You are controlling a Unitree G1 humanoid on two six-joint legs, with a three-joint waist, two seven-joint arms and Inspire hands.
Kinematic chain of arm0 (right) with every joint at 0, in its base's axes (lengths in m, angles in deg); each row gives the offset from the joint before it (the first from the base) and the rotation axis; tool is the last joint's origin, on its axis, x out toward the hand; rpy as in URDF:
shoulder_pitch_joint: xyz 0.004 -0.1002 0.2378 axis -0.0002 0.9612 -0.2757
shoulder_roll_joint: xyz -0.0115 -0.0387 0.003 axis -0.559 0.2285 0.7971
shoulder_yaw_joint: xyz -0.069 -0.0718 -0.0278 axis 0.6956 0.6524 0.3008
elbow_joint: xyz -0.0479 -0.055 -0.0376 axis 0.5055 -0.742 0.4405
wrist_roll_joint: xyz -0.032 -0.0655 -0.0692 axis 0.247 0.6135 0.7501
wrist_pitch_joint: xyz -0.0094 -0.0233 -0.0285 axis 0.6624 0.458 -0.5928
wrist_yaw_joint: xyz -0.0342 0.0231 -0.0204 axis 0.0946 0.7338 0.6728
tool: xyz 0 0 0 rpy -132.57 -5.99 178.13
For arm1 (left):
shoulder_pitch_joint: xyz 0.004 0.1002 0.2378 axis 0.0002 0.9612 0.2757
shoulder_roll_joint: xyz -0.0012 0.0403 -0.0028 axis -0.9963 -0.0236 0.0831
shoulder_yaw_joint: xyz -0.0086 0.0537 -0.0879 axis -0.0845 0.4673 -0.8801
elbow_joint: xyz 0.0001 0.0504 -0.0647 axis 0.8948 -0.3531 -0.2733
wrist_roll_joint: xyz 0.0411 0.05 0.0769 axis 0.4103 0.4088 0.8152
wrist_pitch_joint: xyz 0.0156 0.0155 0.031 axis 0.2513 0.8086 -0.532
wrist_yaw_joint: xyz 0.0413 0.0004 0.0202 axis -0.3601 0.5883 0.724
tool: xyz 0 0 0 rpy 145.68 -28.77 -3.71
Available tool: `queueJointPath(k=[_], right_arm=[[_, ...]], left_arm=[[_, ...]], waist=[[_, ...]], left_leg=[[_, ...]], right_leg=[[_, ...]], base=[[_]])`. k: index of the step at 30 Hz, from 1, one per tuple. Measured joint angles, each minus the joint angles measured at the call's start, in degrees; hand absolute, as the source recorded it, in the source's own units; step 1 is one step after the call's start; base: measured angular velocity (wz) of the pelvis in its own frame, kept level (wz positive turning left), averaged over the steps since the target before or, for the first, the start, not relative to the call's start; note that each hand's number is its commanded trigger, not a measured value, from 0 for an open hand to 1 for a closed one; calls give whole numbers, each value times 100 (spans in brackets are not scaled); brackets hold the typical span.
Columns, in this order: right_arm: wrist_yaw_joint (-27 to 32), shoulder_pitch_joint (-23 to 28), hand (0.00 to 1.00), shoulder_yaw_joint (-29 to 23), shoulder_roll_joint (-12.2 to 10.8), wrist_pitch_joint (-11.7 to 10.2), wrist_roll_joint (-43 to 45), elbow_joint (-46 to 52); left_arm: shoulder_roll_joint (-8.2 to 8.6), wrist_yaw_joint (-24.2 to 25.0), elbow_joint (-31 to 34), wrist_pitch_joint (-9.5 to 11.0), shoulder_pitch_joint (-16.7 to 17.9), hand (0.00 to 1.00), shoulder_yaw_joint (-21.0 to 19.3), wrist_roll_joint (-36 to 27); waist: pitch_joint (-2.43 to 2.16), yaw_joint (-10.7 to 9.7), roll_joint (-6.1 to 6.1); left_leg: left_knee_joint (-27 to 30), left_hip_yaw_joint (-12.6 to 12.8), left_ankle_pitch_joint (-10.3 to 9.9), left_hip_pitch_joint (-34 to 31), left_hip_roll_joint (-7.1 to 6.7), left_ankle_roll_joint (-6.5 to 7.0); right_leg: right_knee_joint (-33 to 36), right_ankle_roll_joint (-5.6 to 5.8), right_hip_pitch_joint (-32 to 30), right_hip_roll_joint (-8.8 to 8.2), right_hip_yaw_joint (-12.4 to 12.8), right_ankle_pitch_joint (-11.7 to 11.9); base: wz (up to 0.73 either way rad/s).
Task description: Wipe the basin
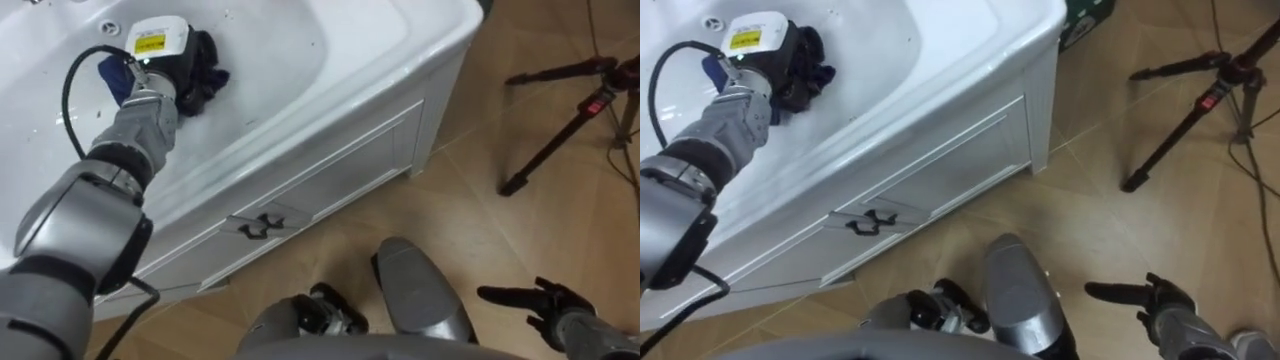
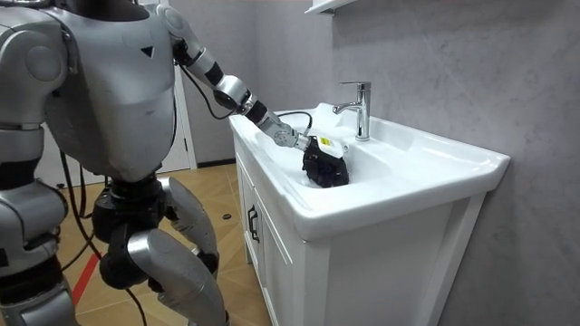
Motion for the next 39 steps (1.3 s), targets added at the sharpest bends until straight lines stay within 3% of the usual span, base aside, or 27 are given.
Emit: queueJointPath(k=[3,8,12,16,18,19,23,27,32,39], right_arm=[[13,-5,0,-4,-2,0,-16,7],[9,-20,0,-8,13,-12,-471,136],[-1,0,0,-18,5,-7,-469,154],[4,44,0,-12,-14,-10,-477,117],[15,101,0,-6,-14,-16,-494,98],[34,135,0,-7,-23,-16,-501,38],[56,159,0,-119,-86,-11,-362,-3],[75,197,0,-108,-192,-2,-327,2],[126,208,0,-101,-317,0,-322,-21],[290,341,0,-100,-409,-7,-403,-2]], left_arm=[[-39,1,-12,-65,30,100,2,162],[-278,-129,-13,-76,346,100,-29,434],[-411,-349,-7,-76,645,100,-439,587],[-649,-531,53,-87,926,100,-705,653],[-651,-715,153,-91,1201,100,-788,651],[-652,-771,266,-91,1321,100,-795,654],[-651,-774,537,-89,1630,100,-947,721],[-648,-829,813,-92,1849,100,-947,827],[-611,-884,1083,-117,2075,100,-955,831],[-497,-881,1577,-120,2448,100,-1152,753]], waist=[[8,68,-12],[12,272,-27],[-3,412,-25],[-95,644,-208],[-136,684,-263],[-180,696,-289],[-251,777,-352],[-279,852,-398],[-279,850,-420],[-342,1007,-544]], left_leg=[[0,-22,0,-15,-4,0],[-14,-87,1,-31,-11,0],[-28,-186,4,-73,-14,-3],[-82,-214,9,9,-17,-10],[-104,-260,14,138,-9,-19],[-104,-341,14,190,-8,-19],[-180,-383,14,352,-14,-20],[-217,-413,18,441,-2,-26],[-443,-518,64,632,-13,-104],[-791,-636,133,1005,-98,-211]], right_leg=[[-6,0,37,-39,-96,-24],[-40,-4,67,-41,-165,-33],[-105,-20,94,-43,-263,-24],[-183,-22,216,-36,-325,-22],[-318,-24,433,-22,-397,-17],[-402,-23,560,-13,-439,-16],[-581,-13,816,-7,-541,-4],[-702,-19,973,24,-572,12],[-1020,-42,1270,66,-736,76],[-1394,-68,1691,87,-858,100]], base=[[16],[8],[9],[6],[9],[22],[6],[6],[10],[7]])
